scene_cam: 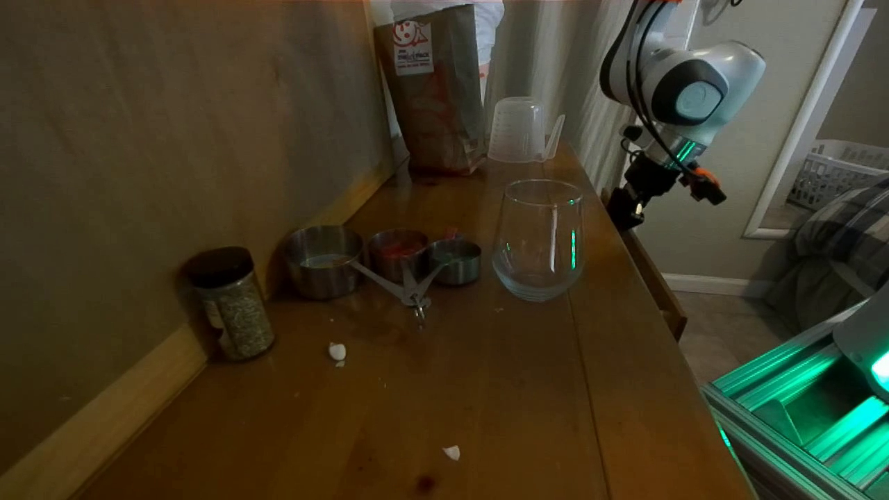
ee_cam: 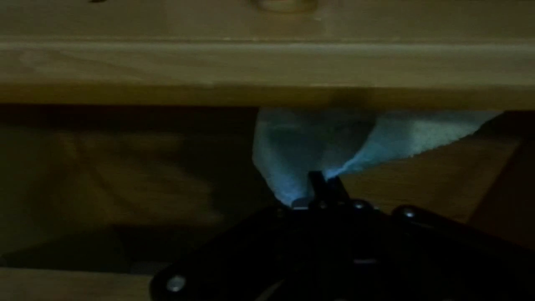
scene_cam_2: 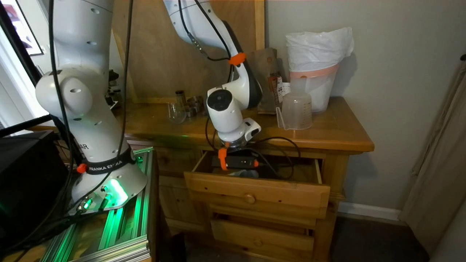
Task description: Open the topmost drawer on the right and remove the towel from the drawer then close the drawer.
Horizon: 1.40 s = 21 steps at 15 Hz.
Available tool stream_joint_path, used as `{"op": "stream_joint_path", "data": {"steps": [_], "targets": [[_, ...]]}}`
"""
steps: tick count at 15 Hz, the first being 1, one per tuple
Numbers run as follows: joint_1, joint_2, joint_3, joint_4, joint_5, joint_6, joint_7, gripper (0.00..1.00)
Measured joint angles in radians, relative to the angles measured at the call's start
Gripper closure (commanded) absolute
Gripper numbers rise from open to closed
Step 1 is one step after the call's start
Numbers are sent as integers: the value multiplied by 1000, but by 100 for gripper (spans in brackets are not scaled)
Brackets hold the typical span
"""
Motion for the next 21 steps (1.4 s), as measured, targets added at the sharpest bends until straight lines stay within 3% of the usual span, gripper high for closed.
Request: {"op": "stream_joint_path", "data": {"steps": [4,9,21], "targets": [[3,-120,5,-69,-1,45,5,99],[54,-255,58,-108,-1,126,70,99],[159,-418,183,-130,-1,436,230,100]]}}
